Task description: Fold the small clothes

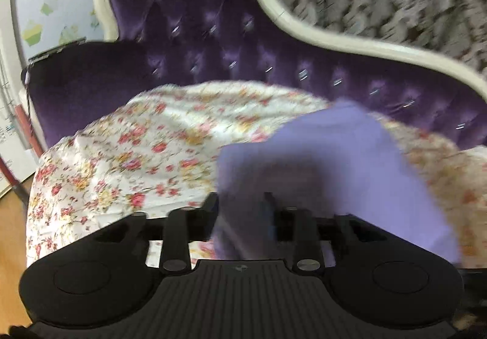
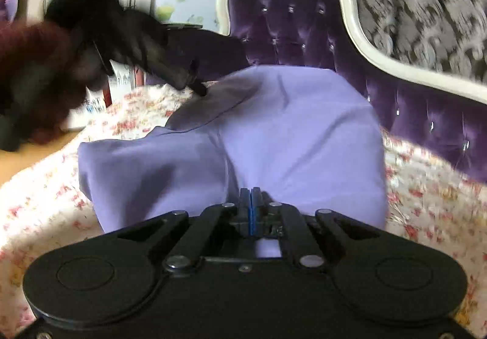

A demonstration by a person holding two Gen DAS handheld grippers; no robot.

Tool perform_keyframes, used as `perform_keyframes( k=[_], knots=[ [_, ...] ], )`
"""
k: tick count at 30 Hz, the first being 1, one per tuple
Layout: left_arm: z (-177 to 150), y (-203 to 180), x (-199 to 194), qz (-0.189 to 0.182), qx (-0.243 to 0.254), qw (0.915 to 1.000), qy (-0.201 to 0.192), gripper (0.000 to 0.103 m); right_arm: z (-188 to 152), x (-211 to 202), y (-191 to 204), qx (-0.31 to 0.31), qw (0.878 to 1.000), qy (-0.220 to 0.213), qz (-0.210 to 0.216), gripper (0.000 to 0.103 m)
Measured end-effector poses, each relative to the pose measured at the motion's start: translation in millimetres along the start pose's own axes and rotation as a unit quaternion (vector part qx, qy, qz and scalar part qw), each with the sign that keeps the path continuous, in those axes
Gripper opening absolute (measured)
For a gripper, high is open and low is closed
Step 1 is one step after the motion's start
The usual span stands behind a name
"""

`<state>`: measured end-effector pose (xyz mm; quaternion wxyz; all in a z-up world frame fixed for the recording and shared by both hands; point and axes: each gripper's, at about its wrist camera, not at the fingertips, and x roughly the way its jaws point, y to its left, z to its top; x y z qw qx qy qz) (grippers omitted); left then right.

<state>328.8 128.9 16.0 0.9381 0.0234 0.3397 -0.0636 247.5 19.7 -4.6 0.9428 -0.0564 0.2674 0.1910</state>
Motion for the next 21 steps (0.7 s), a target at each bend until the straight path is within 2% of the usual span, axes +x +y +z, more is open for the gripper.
perform_keyframes(
  k=[2,3,6,8,10,11,12,13,15,17,18,19,21],
  knots=[
    [-6.9,-13.0,-18.7,-0.02,0.011,0.9996,-0.018,0.038,1.0,3.1,-0.3,0.026,1.0,-0.001,0.004,0.012],
    [-12.5,-22.1,-25.8,-0.031,0.021,0.999,-0.025,0.042,0.5,2.3,-0.4,0.028,1.0,-0.002,0.005,0.012],
    [-31.0,-41.7,-27.8,-0.052,0.035,0.9978,-0.022,0.049,-1.9,0.9,0.8,0.013,1.0,-0.005,0.003,0.012],
    [-47.7,-50.1,-23.5,-0.038,0.045,0.998,-0.021,0.05,-2.8,-1.3,-1.8,0.014,1.0,-0.006,0.005,0.012],
    [-65.9,-52.0,-15.6,-0.006,0.067,0.9976,-0.016,0.053,-1.6,-4.1,-8.3,0.019,1.0,-0.008,0.014,0.012],
    [-74.3,-51.0,-13.3,0.006,0.075,0.9969,-0.021,0.063,-1.3,-7.1,-13.1,0.024,0.999,-0.009,0.024,0.012],
    [-81.1,-46.4,-11.9,0.012,0.07,0.997,-0.03,0.067,-0.8,-10.5,-17.1,0.031,0.999,-0.009,0.036,0.011],
    [-84.6,-38.9,-9.5,0.011,0.049,0.9983,-0.03,0.074,-0.1,-14.0,-21.8,0.037,0.998,-0.01,0.045,0.013],
    [-83.5,-22.6,-5.7,-0.007,-0.003,0.9998,-0.019,0.082,1.8,-26.7,-32.9,0.05,0.997,-0.023,0.058,0.037],
    [-79.9,-14.2,-2.0,-0.017,-0.031,0.9993,-0.012,0.087,6.0,-39.5,-48.1,0.067,0.995,-0.051,0.059,0.089],
    [-79.3,-13.2,-2.2,-0.019,-0.035,0.9991,-0.012,0.089,8.0,-47.1,-57.4,0.079,0.993,-0.069,0.054,0.097],
    [-78.3,-11.5,-1.0,-0.021,-0.041,0.9988,-0.012,0.09,8.6,-52.9,-65.4,0.091,0.991,-0.081,0.05,0.099],
    [-78.3,-7.1,-0.8,-0.031,-0.063,0.9975,-0.008,0.09,12.9,-50.8,-90.3,0.128,0.988,-0.077,0.049,0.099]
  ],
)
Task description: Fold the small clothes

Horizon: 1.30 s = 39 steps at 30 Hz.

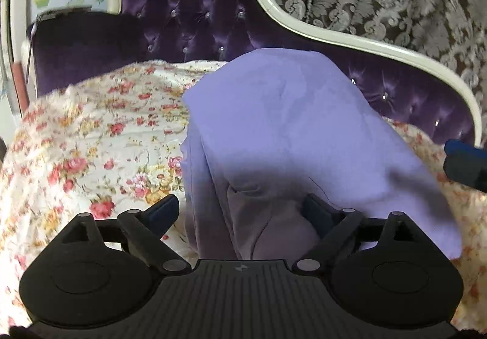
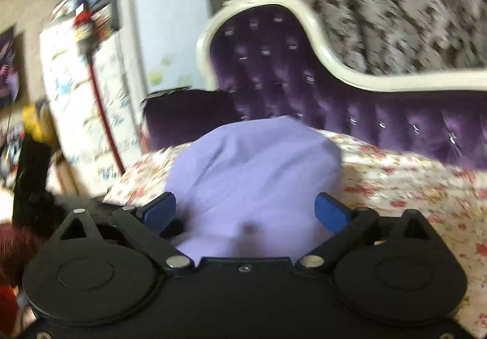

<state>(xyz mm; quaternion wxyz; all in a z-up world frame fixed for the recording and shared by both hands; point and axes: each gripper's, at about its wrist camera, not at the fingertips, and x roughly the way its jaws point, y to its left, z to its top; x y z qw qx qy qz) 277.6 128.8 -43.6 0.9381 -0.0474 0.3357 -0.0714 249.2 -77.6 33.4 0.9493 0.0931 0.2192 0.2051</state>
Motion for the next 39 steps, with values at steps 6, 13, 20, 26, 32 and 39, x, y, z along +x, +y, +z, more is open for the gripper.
perform_keyframes(
  k=[6,13,20,26,32,39],
  knots=[
    [0.6,21.6,-7.0,-0.04,-0.085,0.9956,0.003,0.093,0.1,41.6,-68.8,0.119,0.989,0.064,0.056,0.099],
    [0.6,18.9,4.1,-0.028,-0.061,0.9976,0.015,0.101,-15.1,63.2,-84.0,0.17,0.976,0.075,0.109,0.099],
    [-4.5,55.0,31.4,-0.111,-0.18,0.9746,0.074,0.101,-21.9,69.9,-85.6,0.177,0.975,0.087,0.098,0.087],
    [-1.9,40.6,26.5,-0.163,-0.178,0.9671,0.081,0.094,-8.7,57.8,-73.9,0.148,0.982,0.09,0.08,0.06],
    [-10.8,21.2,2.8,-0.179,-0.172,0.9639,0.096,0.094,-2.1,24.0,-65.4,0.136,0.982,0.097,0.082,0.058],
    [-32.6,-22.5,-45.4,-0.171,-0.122,0.9711,0.113,0.094,-15.2,-30.6,-70.1,0.132,0.979,0.134,0.075,0.058]
  ],
)
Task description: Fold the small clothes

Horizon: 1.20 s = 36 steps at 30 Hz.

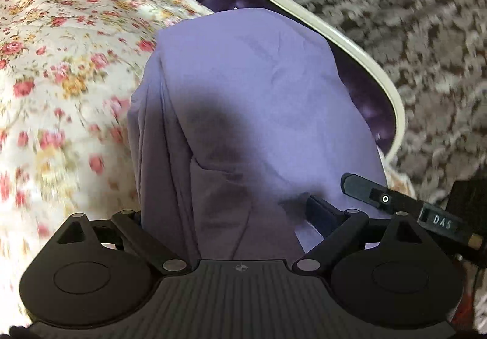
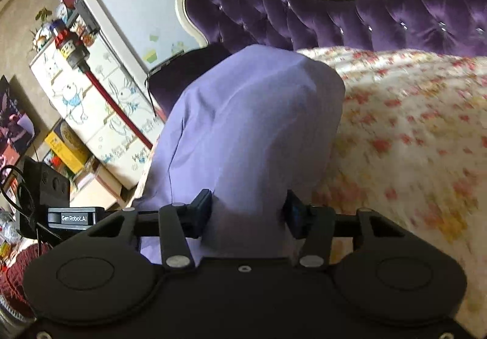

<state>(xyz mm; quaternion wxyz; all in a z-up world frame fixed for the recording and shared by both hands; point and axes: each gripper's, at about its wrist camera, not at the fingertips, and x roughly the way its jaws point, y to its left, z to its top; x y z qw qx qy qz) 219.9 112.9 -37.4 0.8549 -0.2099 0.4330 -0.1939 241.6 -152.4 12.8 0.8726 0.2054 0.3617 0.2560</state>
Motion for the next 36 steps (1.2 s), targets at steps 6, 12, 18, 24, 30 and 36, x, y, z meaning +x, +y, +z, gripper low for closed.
perform_keyframes(
  k=[6,12,18,24,30,36],
  knots=[
    [-27.4,-29.5,-8.7,0.015,0.035,0.9992,0.011,0.094,-20.3,-29.7,0.3,0.001,1.0,0.014,-0.019,0.058],
    [-38.5,-31.4,-3.6,0.051,0.065,0.9966,-0.002,0.097,-37.0,-23.4,6.9,-0.02,0.998,-0.004,-0.06,0.062],
    [-43.7,-29.5,-2.9,0.065,0.076,0.9949,-0.009,0.101,-52.4,-13.7,25.2,-0.08,0.99,-0.02,-0.113,0.074],
    [-48.6,-31.9,-10.1,0.087,0.089,0.992,-0.021,0.101,-61.0,-0.6,35.8,-0.112,0.983,-0.025,-0.146,0.086],
    [-51.8,-25.4,-21.6,0.13,0.107,0.9847,-0.045,0.102,-62.5,3.8,36.9,-0.109,0.981,-0.015,-0.158,0.088],
    [-57.5,-27.6,-18.6,0.153,0.124,0.9788,-0.055,0.103,-72.6,17.0,58.7,-0.17,0.963,-0.016,-0.208,0.09]
  ],
)
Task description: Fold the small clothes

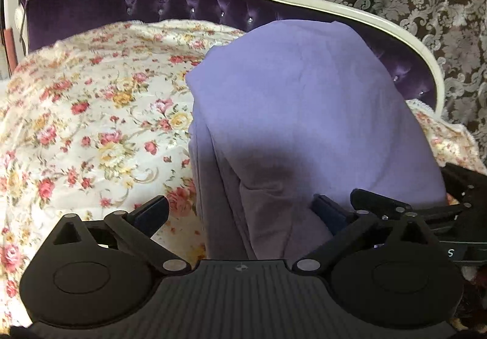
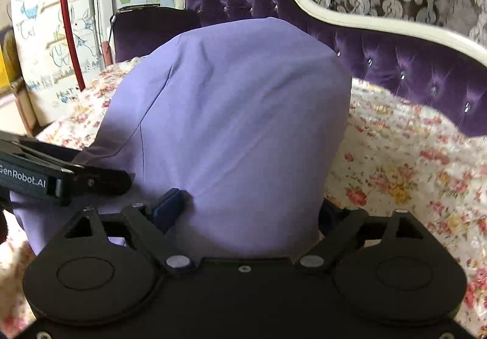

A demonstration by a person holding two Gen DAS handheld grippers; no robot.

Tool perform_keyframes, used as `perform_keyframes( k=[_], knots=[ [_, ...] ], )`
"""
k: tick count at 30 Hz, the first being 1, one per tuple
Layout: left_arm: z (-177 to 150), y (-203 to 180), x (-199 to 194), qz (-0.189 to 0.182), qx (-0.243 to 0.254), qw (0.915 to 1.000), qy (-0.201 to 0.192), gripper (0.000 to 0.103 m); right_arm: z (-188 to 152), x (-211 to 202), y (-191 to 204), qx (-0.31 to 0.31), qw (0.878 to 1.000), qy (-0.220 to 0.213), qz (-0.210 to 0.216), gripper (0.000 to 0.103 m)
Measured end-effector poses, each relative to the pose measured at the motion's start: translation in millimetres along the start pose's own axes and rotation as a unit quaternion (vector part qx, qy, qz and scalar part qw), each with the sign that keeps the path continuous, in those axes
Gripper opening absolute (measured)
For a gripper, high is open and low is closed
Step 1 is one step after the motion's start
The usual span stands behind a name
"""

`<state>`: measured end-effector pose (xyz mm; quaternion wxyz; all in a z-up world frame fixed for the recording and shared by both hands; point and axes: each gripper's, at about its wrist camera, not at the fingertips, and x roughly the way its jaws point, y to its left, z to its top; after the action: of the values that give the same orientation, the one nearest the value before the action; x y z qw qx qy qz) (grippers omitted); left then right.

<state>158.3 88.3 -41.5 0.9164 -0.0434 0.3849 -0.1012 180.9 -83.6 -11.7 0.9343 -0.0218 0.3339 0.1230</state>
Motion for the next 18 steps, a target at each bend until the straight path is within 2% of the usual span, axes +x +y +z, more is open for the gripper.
perform_keyframes(
  k=[2,5,7,12,13,14,16,18],
  knots=[
    [-1.6,-1.1,-1.1,0.005,0.008,0.9999,-0.009,0.103,1.3,-1.9,-1.2,0.0,1.0,0.0,0.004,0.09],
    [-1.2,1.4,-3.7,0.005,0.005,0.9999,-0.014,0.103,9.2,-9.6,-15.1,0.018,0.999,0.007,0.034,0.089],
    [-1.4,1.9,-7.0,0.009,0.008,0.9998,-0.018,0.103,15.4,-22.8,-22.9,0.021,0.999,-0.013,0.031,0.086],
    [-1.0,-1.6,-13.1,0.015,0.021,0.9994,-0.025,0.103,42.5,-42.6,-34.7,0.015,0.997,-0.077,0.012,0.085],
    [-0.7,-2.6,-14.6,0.017,0.026,0.9991,-0.029,0.103,49.3,-39.8,-36.1,0.009,0.996,-0.083,0.009,0.076],
    [-0.7,-3.3,-15.6,0.019,0.029,0.9989,-0.031,0.103,55.4,-34.8,-36.4,-0.001,0.996,-0.089,0.006,0.05],
    [-1.2,-2.0,-16.3,0.019,0.03,0.9988,-0.032,0.103,67.1,-18.6,-34.7,-0.018,0.996,-0.089,0.005,0.007],
    [-0.9,1.0,-15.2,0.014,0.026,0.9991,-0.031,0.103,74.9,4.0,-33.5,-0.022,0.996,-0.081,0.011,0.009]
  ],
)
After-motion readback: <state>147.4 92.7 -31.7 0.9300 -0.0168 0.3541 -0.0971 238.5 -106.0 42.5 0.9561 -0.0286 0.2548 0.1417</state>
